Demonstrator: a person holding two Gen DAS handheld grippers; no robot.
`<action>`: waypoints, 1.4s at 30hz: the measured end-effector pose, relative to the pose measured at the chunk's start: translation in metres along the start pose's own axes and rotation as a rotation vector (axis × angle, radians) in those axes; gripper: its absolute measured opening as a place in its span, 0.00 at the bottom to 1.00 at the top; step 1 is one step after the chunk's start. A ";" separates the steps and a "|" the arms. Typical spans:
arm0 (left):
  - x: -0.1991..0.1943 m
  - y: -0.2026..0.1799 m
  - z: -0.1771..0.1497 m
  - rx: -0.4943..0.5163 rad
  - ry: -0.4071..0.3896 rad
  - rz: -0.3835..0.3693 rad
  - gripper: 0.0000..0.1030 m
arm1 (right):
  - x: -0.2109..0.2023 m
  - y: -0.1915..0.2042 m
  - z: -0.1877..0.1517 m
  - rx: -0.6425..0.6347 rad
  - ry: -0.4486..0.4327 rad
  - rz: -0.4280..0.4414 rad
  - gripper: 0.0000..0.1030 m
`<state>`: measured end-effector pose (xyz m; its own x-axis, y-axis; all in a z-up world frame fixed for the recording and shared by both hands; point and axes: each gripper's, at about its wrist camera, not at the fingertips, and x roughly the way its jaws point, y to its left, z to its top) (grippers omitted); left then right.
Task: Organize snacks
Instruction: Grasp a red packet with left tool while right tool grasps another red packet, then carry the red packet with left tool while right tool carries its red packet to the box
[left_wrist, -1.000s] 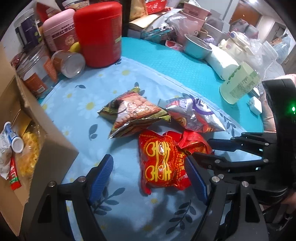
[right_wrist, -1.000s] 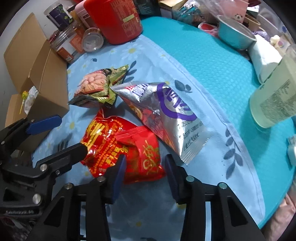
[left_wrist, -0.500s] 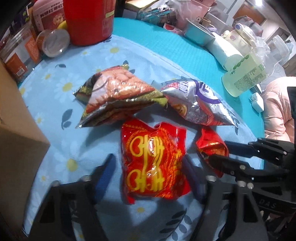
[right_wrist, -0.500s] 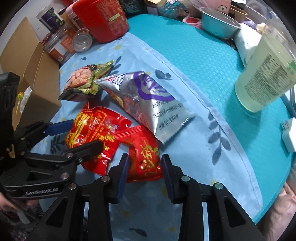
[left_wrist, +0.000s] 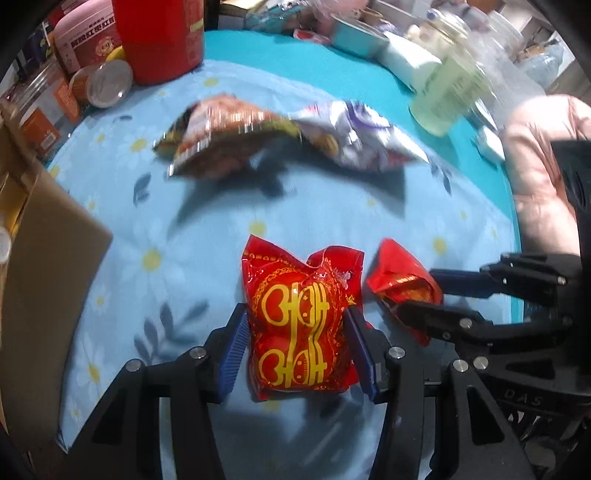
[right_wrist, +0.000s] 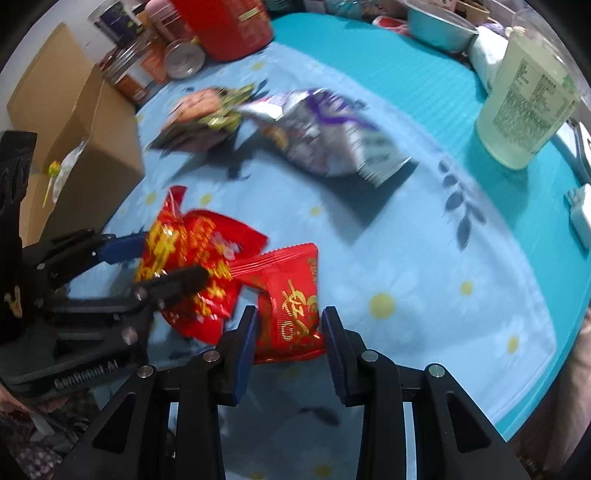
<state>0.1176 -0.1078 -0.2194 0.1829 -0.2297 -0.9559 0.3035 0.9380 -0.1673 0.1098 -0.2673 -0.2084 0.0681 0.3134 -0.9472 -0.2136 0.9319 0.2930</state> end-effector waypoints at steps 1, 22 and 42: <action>-0.002 0.001 -0.005 -0.005 0.006 -0.002 0.50 | 0.000 0.004 -0.004 -0.006 0.006 0.004 0.34; -0.015 0.020 -0.073 -0.091 0.030 0.025 0.59 | 0.019 0.055 -0.045 -0.128 0.078 -0.042 0.42; -0.028 -0.003 -0.069 -0.034 0.020 0.072 0.45 | 0.016 0.063 -0.061 -0.103 0.056 0.029 0.31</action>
<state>0.0470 -0.0861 -0.2088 0.1841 -0.1559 -0.9705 0.2578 0.9604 -0.1054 0.0377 -0.2145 -0.2126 0.0063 0.3269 -0.9450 -0.3143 0.8978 0.3085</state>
